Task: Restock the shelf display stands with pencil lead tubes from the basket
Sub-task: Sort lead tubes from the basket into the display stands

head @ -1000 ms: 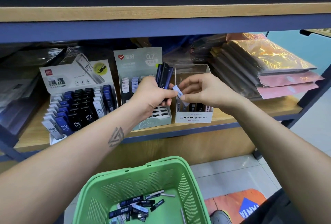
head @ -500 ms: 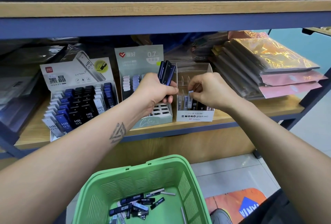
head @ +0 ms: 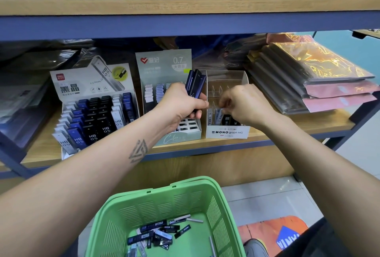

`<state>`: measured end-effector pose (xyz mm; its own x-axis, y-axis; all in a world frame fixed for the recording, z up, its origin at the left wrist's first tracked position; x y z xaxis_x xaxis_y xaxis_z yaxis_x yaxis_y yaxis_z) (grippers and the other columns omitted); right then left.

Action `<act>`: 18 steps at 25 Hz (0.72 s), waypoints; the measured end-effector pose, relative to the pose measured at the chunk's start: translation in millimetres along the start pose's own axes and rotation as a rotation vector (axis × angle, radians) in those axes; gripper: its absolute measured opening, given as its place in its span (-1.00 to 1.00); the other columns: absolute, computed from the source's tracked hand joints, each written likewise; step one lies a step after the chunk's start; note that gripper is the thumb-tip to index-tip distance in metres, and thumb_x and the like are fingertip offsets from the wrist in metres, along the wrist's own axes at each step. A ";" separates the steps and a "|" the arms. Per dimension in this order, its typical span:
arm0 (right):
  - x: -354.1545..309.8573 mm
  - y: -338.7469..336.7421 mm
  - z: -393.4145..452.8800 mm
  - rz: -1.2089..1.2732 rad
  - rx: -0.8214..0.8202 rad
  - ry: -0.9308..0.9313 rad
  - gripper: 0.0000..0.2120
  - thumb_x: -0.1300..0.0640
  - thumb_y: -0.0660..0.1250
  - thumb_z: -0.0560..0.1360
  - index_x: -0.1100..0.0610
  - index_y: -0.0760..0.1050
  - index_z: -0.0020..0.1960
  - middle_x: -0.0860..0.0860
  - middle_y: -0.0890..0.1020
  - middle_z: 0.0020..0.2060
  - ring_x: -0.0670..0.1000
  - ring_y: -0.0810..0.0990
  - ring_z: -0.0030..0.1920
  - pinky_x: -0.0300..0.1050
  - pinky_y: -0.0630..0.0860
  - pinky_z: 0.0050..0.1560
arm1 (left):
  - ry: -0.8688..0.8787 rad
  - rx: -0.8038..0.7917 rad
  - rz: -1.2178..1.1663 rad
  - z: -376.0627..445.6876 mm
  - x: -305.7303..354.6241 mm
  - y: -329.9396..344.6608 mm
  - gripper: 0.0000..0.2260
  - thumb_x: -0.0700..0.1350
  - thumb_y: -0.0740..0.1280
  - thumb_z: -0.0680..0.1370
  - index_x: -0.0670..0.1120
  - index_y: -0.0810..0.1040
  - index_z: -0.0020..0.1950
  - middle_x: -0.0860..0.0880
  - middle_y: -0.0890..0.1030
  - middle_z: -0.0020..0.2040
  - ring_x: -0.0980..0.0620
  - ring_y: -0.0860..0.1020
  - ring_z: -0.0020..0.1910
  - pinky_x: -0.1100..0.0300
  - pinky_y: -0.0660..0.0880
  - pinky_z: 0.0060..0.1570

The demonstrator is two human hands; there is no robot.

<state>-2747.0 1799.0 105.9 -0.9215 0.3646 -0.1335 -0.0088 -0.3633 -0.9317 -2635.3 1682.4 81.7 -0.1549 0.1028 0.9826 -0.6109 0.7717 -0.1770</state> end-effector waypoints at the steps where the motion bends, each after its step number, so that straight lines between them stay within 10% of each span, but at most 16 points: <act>1: -1.8 1.2 -0.2 -0.023 -0.011 -0.001 -0.89 0.17 0.50 0.49 -0.03 0.68 -0.04 -0.06 0.70 -0.13 0.04 0.65 -0.05 0.06 0.53 0.15 | 0.000 -0.002 0.000 -0.4 0.1 0.4 -0.83 -0.41 0.45 0.46 -0.36 0.59 0.04 -0.27 0.62 -0.21 0.03 0.49 -0.52 0.24 0.40 -0.50; 18: -6.2 15.9 -4.3 -0.104 0.014 0.097 -0.81 0.25 0.38 0.48 0.00 0.69 -0.05 0.00 0.70 -0.10 0.13 0.63 0.00 -0.01 0.45 0.06 | 0.002 -0.012 0.033 -6.9 3.1 0.4 -0.82 -0.41 0.44 0.47 -0.37 0.59 0.05 -0.39 0.66 -0.12 0.05 0.48 -0.54 0.26 0.39 -0.50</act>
<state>-2739.7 1794.6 90.5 -0.8733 0.4823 -0.0690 -0.1086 -0.3308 -0.9374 -2630.6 1687.4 85.1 -0.1730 0.1292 0.9764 -0.5963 0.7753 -0.2083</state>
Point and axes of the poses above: each hand's wrist, its own z-axis towards the middle knuckle, its own y-axis out of the palm, x = y × z, the point moved 7 cm from there along z, towards the middle knuckle
